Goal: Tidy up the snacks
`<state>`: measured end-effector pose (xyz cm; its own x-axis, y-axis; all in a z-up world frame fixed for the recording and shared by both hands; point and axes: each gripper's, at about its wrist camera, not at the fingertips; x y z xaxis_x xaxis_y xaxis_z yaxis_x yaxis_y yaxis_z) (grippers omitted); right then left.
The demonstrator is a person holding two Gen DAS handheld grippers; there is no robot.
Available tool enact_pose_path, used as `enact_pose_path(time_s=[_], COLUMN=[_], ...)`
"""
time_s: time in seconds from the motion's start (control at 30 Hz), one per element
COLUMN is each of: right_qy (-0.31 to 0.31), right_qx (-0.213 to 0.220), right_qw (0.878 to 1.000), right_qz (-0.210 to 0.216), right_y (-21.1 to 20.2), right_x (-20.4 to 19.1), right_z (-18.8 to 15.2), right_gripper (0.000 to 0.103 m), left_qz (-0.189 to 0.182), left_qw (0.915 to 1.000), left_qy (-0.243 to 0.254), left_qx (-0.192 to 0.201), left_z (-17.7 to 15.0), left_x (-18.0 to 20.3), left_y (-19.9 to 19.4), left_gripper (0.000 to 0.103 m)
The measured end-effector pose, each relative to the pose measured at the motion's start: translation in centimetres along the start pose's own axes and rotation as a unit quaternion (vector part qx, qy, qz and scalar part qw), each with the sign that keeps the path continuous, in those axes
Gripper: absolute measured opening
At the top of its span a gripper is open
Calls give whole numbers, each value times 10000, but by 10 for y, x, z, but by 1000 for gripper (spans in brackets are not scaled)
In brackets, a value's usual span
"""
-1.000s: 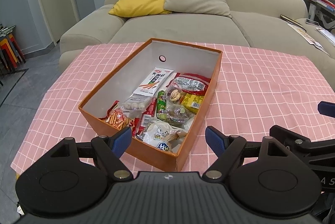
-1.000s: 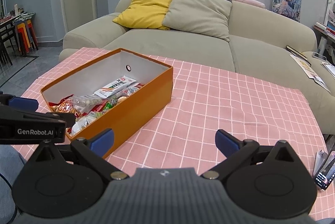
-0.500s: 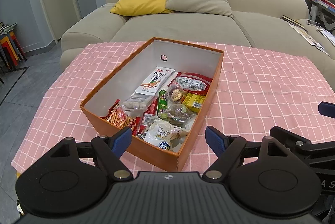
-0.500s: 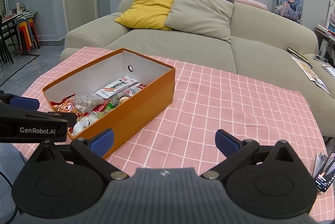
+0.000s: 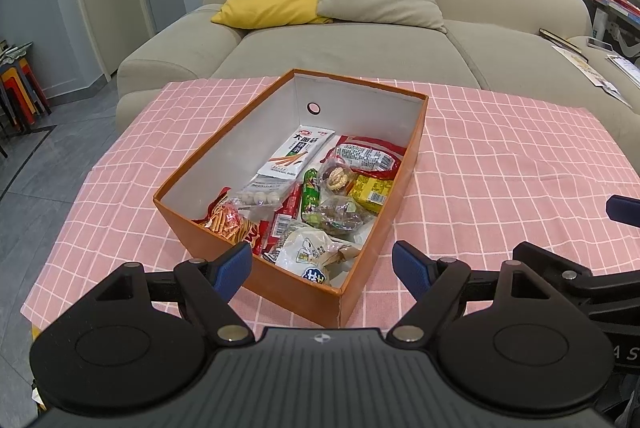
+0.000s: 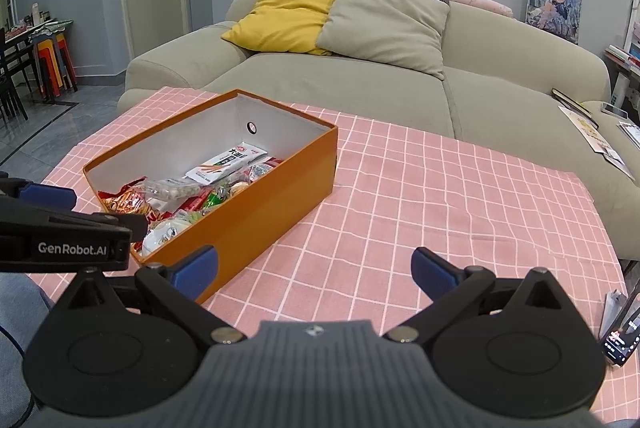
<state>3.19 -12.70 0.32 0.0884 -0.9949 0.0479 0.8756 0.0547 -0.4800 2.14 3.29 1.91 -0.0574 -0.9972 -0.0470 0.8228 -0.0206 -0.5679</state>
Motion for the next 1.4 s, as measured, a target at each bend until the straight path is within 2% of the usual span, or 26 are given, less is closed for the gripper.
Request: enact_pose_path(time_s=[1.4], right_qy=[4], right_qx=[-41], right_qw=[10000], right_qz=[-8], right_y=[0], right_x=[1], right_z=[-1], right_gripper=[99], left_qz=[77], left_qw=[10000], left_qy=[-47], left_qx=[28], left_z=[-1], left_x=[-5], left_y=[-2], left_gripper=[93])
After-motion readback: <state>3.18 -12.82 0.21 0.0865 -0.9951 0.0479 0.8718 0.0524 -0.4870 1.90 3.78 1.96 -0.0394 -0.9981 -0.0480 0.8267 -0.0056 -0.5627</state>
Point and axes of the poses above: each gripper's, at about its wrist camera, not at the fingertips, and y roughly the way its jaws point, x to its right, z to its top, and after that the axes turned 13 degrees about x, right-handed
